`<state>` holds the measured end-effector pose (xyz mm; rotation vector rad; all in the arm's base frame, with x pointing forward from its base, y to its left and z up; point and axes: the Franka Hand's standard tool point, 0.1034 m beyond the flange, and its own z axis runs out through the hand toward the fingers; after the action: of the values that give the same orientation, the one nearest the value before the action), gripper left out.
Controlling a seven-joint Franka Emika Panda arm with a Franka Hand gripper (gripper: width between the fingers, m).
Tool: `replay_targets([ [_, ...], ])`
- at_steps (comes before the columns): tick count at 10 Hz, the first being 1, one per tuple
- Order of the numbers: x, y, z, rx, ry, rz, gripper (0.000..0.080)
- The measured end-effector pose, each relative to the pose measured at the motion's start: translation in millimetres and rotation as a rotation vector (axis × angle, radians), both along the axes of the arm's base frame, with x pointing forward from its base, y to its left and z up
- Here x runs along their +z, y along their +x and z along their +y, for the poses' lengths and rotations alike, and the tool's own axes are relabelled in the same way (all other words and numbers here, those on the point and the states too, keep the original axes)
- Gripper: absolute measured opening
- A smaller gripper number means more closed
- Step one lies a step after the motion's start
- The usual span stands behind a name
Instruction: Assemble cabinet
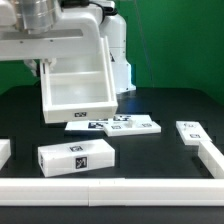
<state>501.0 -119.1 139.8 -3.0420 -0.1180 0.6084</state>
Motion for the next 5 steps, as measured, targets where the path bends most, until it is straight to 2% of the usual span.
replay_targets([
  [1,-0.6,1.2,21.4,-0.01,0.008,-0.094,0.0031],
  [2,-2.4,7.7,39.5,-0.026,-0.011,-0.158,0.0031],
  [3,-2.5,15.7,45.4,-0.018,-0.02,-0.217,0.0031],
  [5,-4.9,18.3,40.7,-0.014,-0.023,-0.339,0.0031],
])
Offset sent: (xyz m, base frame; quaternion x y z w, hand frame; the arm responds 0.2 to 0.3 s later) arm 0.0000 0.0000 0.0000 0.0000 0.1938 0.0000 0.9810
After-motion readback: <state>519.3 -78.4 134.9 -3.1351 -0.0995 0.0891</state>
